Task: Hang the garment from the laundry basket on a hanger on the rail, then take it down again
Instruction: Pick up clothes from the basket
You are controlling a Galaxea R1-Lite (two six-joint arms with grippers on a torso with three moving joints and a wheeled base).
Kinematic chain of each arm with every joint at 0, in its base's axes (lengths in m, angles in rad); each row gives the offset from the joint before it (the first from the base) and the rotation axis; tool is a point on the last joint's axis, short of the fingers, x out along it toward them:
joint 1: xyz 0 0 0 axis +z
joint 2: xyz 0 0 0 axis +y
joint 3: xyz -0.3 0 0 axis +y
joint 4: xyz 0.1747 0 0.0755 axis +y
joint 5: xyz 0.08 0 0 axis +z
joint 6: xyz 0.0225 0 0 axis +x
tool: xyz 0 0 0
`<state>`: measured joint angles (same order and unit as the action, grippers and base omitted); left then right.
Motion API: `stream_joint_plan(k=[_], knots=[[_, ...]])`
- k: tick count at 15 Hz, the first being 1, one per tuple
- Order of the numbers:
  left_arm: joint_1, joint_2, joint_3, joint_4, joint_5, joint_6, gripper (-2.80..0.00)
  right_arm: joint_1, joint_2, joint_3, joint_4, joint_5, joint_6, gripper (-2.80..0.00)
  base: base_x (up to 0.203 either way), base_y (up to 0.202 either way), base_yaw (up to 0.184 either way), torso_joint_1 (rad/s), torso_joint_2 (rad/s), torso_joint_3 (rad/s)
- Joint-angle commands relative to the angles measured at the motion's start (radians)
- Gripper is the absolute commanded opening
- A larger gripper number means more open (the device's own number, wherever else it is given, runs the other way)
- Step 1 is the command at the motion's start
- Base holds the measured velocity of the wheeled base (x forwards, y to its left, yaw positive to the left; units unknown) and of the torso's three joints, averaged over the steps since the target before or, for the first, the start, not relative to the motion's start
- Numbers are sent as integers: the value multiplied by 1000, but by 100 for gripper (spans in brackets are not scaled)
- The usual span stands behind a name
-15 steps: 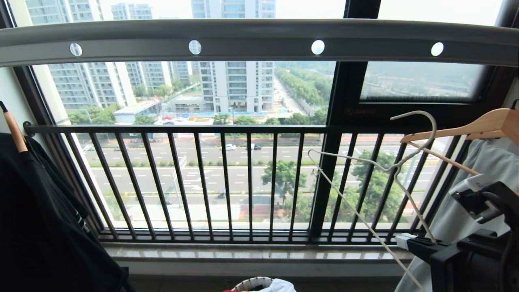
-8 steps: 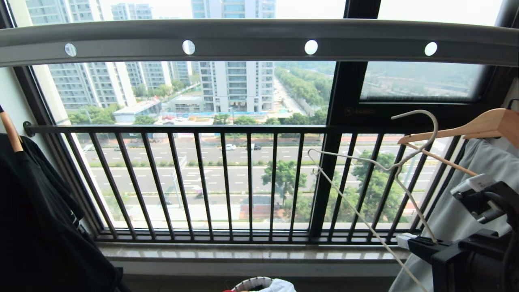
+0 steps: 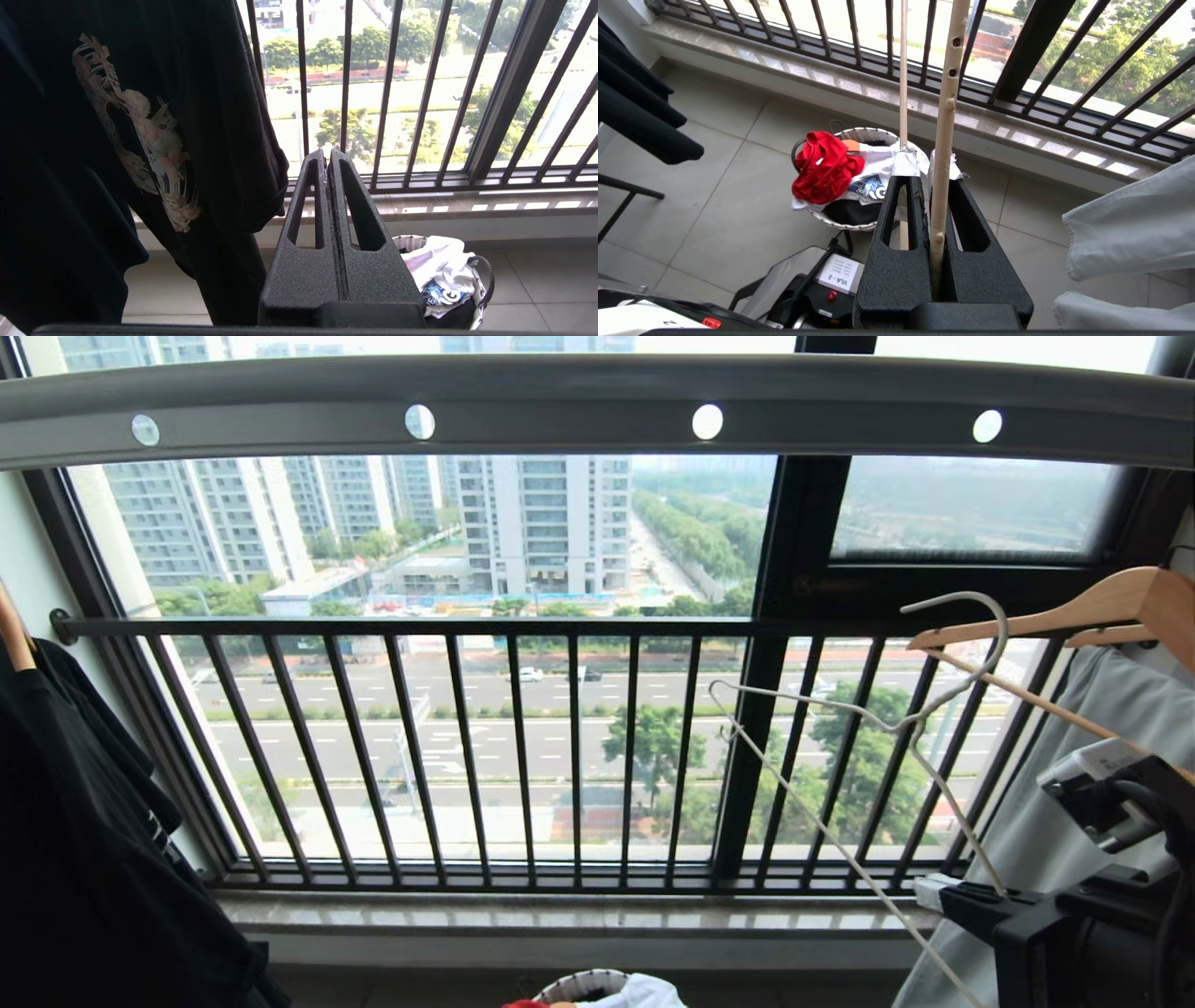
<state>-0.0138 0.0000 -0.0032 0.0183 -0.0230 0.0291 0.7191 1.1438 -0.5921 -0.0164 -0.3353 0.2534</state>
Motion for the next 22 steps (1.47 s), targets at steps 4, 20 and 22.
stream_joint_plan(k=[4, 20, 22], knots=[[0, 0, 0, 0, 0, 0, -280, 0, 1, 19, -11, -2, 1, -280, 0, 0, 0, -115, 242, 136], [0, 1, 0, 0, 0, 0, -280, 0, 4, 54, -45, -2, 1, -280, 0, 0, 0, -143, 315, 169], [0, 1, 0, 0, 0, 0, -280, 0, 4, 57, -53, -2, 0, -280, 0, 0, 0, -151, 345, 183]])
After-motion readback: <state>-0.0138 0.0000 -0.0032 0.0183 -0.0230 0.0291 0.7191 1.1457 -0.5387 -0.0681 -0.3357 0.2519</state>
